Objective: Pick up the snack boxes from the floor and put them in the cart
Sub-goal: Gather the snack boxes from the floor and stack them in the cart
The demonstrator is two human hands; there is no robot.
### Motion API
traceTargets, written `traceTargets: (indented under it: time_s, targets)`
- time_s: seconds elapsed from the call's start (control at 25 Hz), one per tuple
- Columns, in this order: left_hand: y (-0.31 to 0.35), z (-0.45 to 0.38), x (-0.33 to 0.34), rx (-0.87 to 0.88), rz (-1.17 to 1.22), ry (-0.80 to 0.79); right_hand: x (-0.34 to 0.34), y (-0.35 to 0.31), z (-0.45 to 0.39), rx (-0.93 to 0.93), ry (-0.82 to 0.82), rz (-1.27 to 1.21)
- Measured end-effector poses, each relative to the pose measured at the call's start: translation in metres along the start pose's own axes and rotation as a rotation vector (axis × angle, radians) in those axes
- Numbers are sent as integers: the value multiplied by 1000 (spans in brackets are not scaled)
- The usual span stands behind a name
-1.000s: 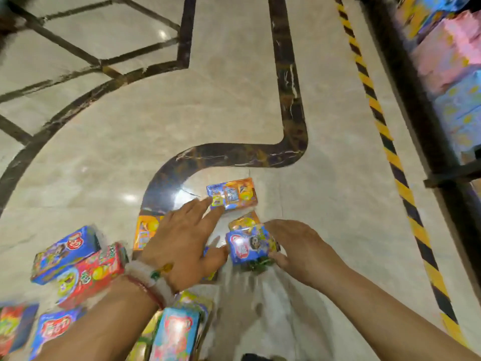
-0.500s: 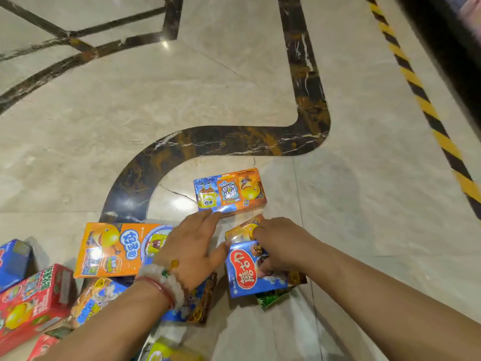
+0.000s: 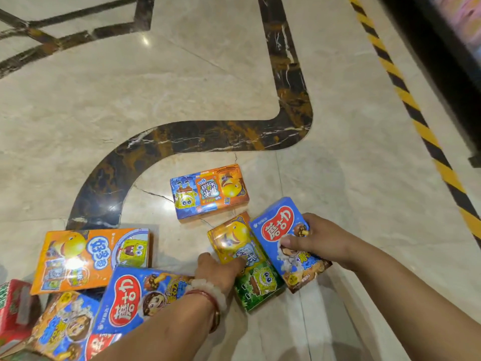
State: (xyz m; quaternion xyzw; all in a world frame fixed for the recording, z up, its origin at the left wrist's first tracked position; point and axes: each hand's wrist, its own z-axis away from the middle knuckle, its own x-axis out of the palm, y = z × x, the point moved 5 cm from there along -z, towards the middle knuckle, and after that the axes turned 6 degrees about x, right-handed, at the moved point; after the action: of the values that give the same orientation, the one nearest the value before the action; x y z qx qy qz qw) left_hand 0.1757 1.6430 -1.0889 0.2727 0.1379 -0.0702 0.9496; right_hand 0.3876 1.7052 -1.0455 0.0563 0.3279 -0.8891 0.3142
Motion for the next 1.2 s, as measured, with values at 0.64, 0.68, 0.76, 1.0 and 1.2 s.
traceTargets:
  time_s: [0.64,0.68,0.76,1.0,1.2]
  targets:
    - [26,-1,-13,138,326,-91,-9,10,26,78,121,-497]
    - [36,7,-24,188,355,-110,-10,6,31,72,136,-532]
    - [57,49,-58,208,377,-144,-5,-11,72,97,85,-651]
    - [142,222,-136,284,362,-279,-24,-94,231,53,38,-751]
    - [213,402,-196,281,339,-356,-67,-186,397,40,82,-747]
